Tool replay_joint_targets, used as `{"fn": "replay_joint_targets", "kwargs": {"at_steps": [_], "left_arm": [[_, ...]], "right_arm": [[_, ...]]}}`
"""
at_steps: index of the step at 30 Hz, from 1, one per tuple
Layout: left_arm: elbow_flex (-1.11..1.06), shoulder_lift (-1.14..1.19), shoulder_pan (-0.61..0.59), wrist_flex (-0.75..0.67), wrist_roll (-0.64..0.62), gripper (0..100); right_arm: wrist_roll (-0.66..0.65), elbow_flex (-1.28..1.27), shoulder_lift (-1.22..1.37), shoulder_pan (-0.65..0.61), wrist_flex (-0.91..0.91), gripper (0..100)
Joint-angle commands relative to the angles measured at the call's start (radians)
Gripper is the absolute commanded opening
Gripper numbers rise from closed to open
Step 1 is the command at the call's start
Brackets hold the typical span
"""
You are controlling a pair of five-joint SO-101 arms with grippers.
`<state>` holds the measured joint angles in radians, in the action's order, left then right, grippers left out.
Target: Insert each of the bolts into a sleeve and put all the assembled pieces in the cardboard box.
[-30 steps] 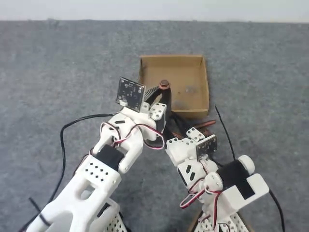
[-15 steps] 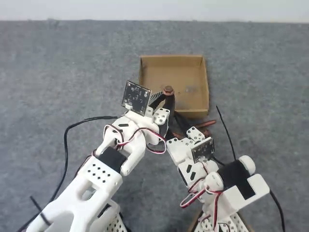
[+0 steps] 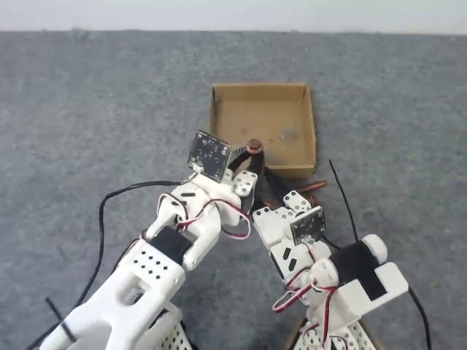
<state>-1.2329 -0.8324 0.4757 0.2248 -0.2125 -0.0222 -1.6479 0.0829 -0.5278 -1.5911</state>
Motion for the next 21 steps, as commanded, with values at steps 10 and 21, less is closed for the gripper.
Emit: {"fn": "replay_joint_targets", "kwargs": {"at_steps": [10,21], "left_arm": [[-0.076,-0.032,-0.003,-0.020,0.011,1],[-0.134,-0.031,-0.011,-0.172,0.011,1]], "right_arm": [[-0.012,-0.003,-0.016,0.041,-0.090,0.6],[-0.012,-0.003,-0.008,0.041,-0.096,0.6]]}}
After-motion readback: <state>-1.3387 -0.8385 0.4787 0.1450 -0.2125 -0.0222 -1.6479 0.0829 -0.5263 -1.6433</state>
